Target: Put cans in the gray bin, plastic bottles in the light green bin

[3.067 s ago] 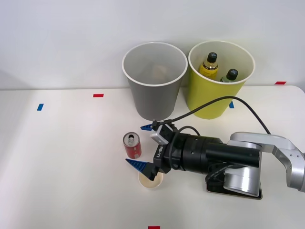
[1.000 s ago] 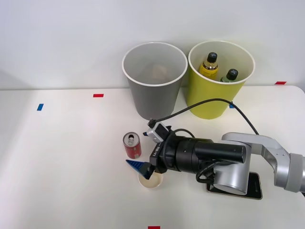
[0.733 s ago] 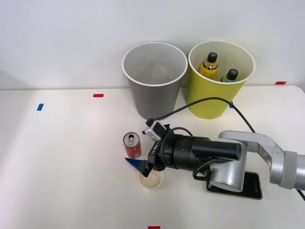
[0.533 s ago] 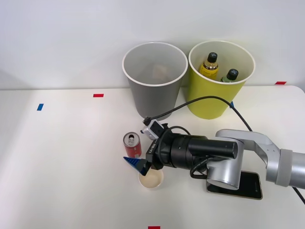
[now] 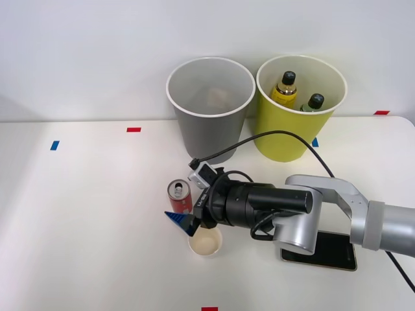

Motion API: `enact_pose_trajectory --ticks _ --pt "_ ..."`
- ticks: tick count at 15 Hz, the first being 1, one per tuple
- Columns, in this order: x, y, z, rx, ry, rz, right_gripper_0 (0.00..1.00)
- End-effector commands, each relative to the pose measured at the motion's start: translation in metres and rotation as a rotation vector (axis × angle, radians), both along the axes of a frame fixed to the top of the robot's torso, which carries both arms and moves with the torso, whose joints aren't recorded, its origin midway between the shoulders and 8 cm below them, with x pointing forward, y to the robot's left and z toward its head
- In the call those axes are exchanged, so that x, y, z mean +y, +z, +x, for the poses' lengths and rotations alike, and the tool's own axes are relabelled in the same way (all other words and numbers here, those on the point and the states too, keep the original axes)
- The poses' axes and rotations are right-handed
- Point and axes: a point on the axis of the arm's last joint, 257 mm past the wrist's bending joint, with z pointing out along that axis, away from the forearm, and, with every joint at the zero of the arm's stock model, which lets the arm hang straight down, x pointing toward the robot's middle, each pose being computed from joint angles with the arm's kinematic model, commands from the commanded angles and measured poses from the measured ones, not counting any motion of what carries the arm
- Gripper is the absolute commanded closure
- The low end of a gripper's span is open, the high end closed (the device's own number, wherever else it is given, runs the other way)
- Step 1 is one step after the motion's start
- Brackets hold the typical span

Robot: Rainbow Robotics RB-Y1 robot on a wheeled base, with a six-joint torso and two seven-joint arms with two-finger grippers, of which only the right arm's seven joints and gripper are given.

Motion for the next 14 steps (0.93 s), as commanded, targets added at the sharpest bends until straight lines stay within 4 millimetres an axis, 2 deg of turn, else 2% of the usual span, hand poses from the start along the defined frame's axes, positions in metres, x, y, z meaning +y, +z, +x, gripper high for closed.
enact_pose_trajectory --ticks 1,2,3,4,5,6,12,14 --pt "0.0003 -0.0015 0.0016 -0.001 -0.002 -0.016 0.0" --pt "0.0014 -0.0013 0.0021 -0.003 -0.001 -0.019 0.0" --pt "0.0011 -0.0007 0.0034 -0.007 -0.001 -0.022 0.2" --pt "0.0011 -0.0014 0.0029 -0.004 -0.002 -0.022 0.69" --pt "0.0011 -0.0007 0.0034 -0.001 -0.005 -0.019 0.95" --pt "0.0011 -0.0014 0.0027 0.003 -0.005 -0.019 1.0" --pt "0.0008 -0.0009 0.0028 0.025 -0.015 -0.006 1.0" --pt "0.0061 0.0071 0.0009 0.031 -0.009 0.035 1.0"
